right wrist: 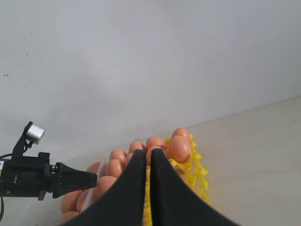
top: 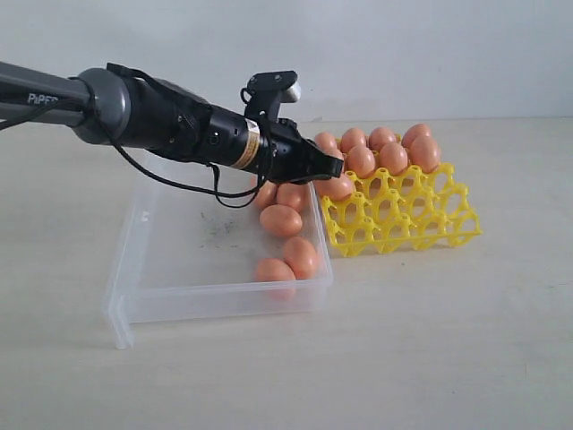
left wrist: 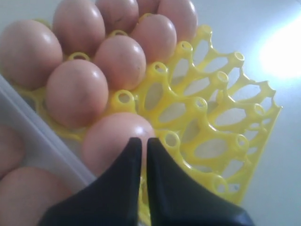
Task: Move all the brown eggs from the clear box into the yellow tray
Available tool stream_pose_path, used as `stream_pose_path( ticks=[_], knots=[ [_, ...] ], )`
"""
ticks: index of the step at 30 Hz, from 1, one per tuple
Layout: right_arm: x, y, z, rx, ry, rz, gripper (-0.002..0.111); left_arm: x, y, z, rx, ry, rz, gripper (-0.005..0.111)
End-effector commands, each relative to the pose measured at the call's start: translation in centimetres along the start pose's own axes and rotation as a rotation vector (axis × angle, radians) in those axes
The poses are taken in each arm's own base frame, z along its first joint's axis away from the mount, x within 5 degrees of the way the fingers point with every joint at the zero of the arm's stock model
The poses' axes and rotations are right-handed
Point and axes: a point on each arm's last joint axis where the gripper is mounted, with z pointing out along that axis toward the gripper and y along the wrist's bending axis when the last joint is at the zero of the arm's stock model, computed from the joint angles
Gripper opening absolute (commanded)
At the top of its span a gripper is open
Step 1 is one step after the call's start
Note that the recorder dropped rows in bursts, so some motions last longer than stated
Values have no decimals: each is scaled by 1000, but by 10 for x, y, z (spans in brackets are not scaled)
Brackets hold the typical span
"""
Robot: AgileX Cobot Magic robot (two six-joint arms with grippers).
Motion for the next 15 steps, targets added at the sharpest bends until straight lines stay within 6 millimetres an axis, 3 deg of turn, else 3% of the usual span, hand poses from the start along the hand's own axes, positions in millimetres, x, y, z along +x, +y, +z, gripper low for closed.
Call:
stream_pose_path(
  ticks=[1,15],
  knots=[
    [1,-1,0,2,5,-6,0,5,-9,7,-15,11,56,4],
    [1,-1,0,2,5,-6,0,16,5,7,-137,24,58,4]
  ],
)
